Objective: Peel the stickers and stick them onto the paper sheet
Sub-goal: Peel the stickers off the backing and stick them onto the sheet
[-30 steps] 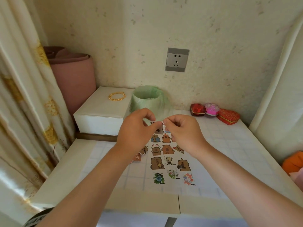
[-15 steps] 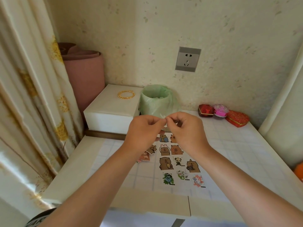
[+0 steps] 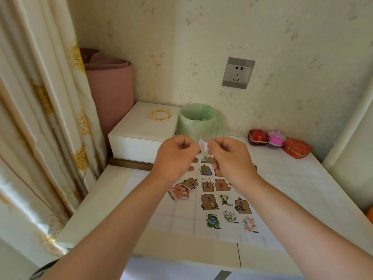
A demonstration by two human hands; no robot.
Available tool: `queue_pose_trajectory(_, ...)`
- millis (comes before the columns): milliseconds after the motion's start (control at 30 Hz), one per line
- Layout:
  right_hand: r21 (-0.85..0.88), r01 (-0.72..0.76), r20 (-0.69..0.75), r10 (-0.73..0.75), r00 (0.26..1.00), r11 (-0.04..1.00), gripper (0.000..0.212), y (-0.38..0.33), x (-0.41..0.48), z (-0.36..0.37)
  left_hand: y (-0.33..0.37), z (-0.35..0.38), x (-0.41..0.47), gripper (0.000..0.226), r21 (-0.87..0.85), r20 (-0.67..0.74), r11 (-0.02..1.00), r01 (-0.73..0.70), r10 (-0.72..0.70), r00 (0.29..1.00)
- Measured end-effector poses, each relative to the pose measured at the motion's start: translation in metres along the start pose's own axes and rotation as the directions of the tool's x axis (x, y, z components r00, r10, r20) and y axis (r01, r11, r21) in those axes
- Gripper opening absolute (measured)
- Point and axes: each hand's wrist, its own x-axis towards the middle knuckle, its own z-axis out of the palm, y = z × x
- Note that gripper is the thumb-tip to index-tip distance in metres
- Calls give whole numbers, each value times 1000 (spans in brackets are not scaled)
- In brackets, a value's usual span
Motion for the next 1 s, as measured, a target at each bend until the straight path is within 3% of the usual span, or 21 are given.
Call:
queue_pose_trajectory(233, 33, 1, 82, -4, 997, 999, 18, -4, -2, 7, -1, -6, 4, 14, 20, 52, 998, -55, 54, 997)
queue_pose_trajectory(433, -52, 85, 0, -85, 996, 995, 12, -4, 2, 10, -1, -16, 7, 14, 45, 102, 997, -69, 64, 993)
queue_pose_trajectory(700, -47, 64, 87, -60, 994, 997, 17, -8, 4, 20, 4, -30, 7, 26, -152, 177, 984, 94, -67, 982)
queue_pose_trajectory(1000, -92, 82, 115, -71, 991, 992, 18, -13, 2, 35, -3, -46, 7, 12, -5, 62, 1000, -1, 2, 998)
